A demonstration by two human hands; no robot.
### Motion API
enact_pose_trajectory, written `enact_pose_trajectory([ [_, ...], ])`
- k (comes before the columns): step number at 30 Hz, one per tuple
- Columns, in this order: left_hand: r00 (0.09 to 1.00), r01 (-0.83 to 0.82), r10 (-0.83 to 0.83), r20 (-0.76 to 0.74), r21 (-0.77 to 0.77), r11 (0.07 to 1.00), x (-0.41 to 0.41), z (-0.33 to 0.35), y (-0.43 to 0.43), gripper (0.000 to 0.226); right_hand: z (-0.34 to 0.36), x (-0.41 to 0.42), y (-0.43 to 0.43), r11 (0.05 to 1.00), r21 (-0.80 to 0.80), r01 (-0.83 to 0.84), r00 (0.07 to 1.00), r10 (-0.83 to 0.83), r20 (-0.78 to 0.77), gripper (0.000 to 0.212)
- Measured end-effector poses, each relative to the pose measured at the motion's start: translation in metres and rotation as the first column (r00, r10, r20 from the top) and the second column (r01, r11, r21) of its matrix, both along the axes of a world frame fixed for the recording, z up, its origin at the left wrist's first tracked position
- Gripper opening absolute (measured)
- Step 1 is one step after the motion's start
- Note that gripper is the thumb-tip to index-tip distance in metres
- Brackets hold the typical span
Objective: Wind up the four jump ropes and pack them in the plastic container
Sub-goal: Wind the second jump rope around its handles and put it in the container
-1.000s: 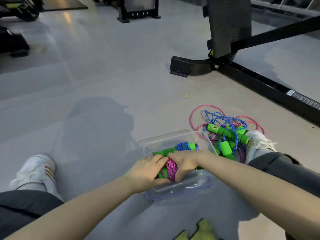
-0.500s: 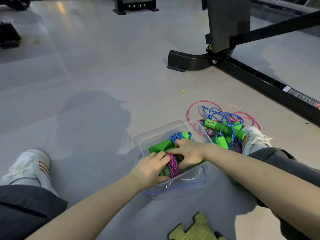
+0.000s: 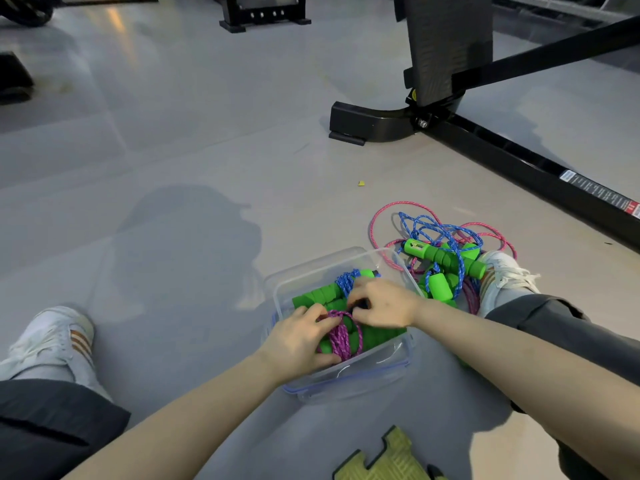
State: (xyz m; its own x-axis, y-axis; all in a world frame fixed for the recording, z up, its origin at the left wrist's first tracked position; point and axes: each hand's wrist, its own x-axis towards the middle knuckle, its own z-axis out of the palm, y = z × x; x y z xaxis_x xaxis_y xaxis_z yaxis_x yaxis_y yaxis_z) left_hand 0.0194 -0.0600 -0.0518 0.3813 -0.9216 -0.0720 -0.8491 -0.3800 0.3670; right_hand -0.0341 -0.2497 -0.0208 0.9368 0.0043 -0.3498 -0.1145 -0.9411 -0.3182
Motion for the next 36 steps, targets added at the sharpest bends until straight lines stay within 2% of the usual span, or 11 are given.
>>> enact_pose_trajectory([
  [2,0.999,-0.024,0.024,0.046,0.004,1.000,0.002,-0.002,0.001,0.064,0.001,0.002,-0.006,0.974,-0.211,-0.087,0.994,0.099,0.048,0.046],
  [4,0.999,-0.014,0.015,0.038,-0.018,1.000,0.001,0.002,0.001,0.062,-0.003,0.005,-0.011,0.913,-0.360,-0.193,0.981,0.178,-0.074,0.063],
  [6,1.000,0.007,-0.007,-0.007,-0.024,1.000,0.001,0.004,-0.001,0.056,-0.007,0.009,-0.017,0.900,-0.373,-0.226,0.971,0.179,-0.156,0.069],
  [8,1.000,0.013,-0.014,-0.010,-0.052,0.999,0.004,0.000,-0.001,0.055,-0.011,0.013,-0.023,0.907,-0.366,-0.209,0.974,0.158,-0.164,0.070],
  [14,1.000,-0.018,0.018,-0.013,0.043,0.999,0.007,0.001,-0.007,0.058,-0.018,0.016,-0.025,0.896,-0.398,-0.197,0.976,0.141,-0.165,0.072],
  [17,0.999,-0.011,0.015,-0.052,0.080,0.997,0.011,0.001,-0.009,0.065,-0.018,0.015,-0.025,0.893,-0.397,-0.210,0.974,0.157,-0.163,0.069],
  [20,1.000,0.010,-0.007,-0.020,0.155,0.988,0.013,0.001,-0.012,0.075,-0.019,0.014,-0.026,0.884,-0.411,-0.224,0.972,0.176,-0.153,0.068],
  [23,0.999,0.032,-0.020,-0.045,0.272,0.962,0.018,0.001,-0.021,0.071,-0.019,0.012,-0.025,0.879,-0.417,-0.232,0.971,0.181,-0.157,0.068],
  [30,0.991,0.079,-0.030,-0.128,0.403,0.912,0.030,0.006,-0.030,0.050,-0.012,0.012,-0.017,0.863,-0.432,-0.262,0.958,0.180,-0.221,0.068],
  [32,0.994,0.093,-0.061,-0.090,0.407,0.909,0.027,0.008,-0.028,0.052,-0.013,0.013,-0.012,0.834,-0.478,-0.275,0.954,0.174,-0.244,0.068],
  [36,0.989,0.107,-0.139,0.057,0.380,0.919,0.023,0.013,-0.020,0.073,-0.013,0.018,0.005,0.764,-0.591,-0.259,0.957,0.122,-0.261,0.066],
])
